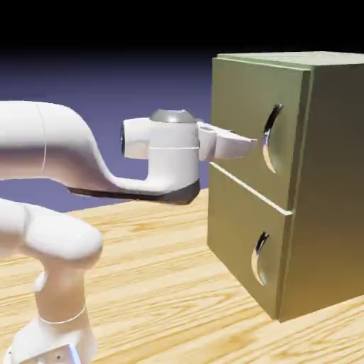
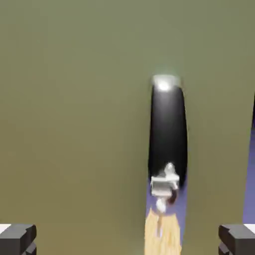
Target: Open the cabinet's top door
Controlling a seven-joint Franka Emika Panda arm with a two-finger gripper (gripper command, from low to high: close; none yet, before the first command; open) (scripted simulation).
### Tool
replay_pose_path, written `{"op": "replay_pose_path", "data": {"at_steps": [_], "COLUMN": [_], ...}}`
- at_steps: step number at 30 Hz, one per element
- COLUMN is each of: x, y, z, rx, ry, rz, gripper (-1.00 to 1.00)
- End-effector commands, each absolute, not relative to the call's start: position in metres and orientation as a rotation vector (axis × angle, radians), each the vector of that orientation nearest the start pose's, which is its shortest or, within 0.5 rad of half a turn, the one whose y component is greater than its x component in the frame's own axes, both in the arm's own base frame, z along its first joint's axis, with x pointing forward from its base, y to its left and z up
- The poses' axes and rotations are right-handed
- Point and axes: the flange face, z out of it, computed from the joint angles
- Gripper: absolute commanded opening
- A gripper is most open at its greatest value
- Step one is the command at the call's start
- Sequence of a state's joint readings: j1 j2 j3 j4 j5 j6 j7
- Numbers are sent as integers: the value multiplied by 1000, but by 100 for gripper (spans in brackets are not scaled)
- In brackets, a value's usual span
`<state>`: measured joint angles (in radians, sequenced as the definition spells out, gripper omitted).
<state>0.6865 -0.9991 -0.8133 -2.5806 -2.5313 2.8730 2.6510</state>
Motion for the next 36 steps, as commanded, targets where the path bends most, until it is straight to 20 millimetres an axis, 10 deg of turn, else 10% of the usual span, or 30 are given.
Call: {"op": "replay_pose_path", "data": {"at_steps": [1,7,12,13,36], "x": [348,354,404,404,261], "y": [-52,-67,-64,-64,28], "z": [521,511,511,511,511], "rx": [-1832,-1763,-1763,-1763,-1698], "ry": [702,680,680,680,1148], "rz": [-1712,-1728,-1728,-1728,-2012], "gripper": [100,100,100,-100,-100]}}
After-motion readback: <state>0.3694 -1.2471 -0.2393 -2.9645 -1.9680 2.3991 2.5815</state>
